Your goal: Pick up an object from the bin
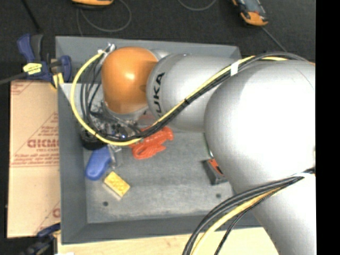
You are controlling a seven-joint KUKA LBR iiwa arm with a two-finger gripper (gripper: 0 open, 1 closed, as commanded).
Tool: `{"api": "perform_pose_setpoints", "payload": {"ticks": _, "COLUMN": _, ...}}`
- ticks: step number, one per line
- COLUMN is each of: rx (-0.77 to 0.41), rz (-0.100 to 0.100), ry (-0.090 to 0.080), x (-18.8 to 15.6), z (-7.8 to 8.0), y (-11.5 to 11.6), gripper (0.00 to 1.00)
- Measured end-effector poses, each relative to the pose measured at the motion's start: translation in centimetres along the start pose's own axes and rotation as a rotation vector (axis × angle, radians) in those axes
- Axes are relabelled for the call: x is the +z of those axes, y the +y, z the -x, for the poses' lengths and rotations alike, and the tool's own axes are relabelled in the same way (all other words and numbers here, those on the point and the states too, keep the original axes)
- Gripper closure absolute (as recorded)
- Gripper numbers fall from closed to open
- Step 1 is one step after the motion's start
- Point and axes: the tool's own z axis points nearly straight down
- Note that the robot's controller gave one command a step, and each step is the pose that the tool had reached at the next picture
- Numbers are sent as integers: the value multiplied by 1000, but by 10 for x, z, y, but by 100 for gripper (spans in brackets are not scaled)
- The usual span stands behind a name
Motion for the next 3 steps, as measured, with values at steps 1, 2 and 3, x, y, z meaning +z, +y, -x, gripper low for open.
{"api": "perform_pose_setpoints", "payload": {"ticks": 1, "rx": -74, "rz": -3, "ry": -7, "x": -38, "z": -6, "y": -5, "gripper": 0}}
{"api": "perform_pose_setpoints", "payload": {"ticks": 2, "rx": -215, "rz": -3, "ry": -9, "x": -6, "z": -10, "y": -7, "gripper": 0}}
{"api": "perform_pose_setpoints", "payload": {"ticks": 3, "rx": -433, "rz": -4, "ry": -14, "x": 8, "z": -13, "y": -13, "gripper": 100}}
